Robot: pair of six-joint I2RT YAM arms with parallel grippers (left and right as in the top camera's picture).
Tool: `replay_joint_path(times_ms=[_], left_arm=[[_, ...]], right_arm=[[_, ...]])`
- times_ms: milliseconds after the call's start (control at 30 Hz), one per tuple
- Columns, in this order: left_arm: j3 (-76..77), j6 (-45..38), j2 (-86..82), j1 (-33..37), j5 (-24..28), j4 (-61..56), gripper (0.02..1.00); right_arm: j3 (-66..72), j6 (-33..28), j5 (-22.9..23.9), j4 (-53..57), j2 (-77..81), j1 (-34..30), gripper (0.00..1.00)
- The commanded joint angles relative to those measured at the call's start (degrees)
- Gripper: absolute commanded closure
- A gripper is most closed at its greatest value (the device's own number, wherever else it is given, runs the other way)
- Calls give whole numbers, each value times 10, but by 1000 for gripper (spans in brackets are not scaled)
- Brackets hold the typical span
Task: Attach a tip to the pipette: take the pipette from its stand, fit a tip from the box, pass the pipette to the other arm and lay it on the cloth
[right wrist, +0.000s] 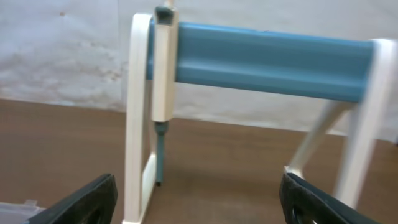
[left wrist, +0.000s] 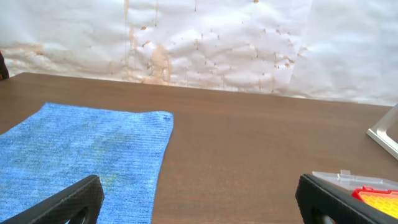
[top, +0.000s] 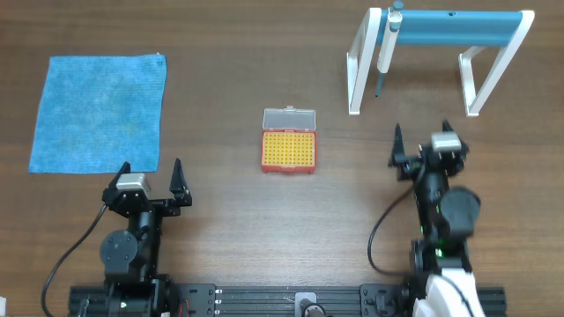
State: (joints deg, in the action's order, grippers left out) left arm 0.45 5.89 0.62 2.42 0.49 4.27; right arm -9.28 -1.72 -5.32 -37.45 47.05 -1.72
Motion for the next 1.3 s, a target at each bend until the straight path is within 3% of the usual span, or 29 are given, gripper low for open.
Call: replay_joint_path(times_ms=[33, 167, 300, 333, 433, 1300], left_arm=[[-1, 3, -3, -2, 3, 3, 23], [-1, 3, -3, -2, 3, 3, 23], [-1, 3, -3, -2, 3, 3, 20], [-1, 3, -3, -2, 3, 3, 20], [-1, 3, -3, -2, 3, 3, 20], [-1, 3, -3, -2, 3, 3, 20]], right_arm=[[-80, 16, -10, -179, 228, 24, 156], [-178, 21, -9, -220, 377, 24, 156], [-224, 54, 5, -221, 433, 42, 156], [-229, 89, 38, -220, 441, 48, 156], [-232, 87, 85, -219, 447, 48, 156], [-290, 50, 77, -218, 516, 49, 156]])
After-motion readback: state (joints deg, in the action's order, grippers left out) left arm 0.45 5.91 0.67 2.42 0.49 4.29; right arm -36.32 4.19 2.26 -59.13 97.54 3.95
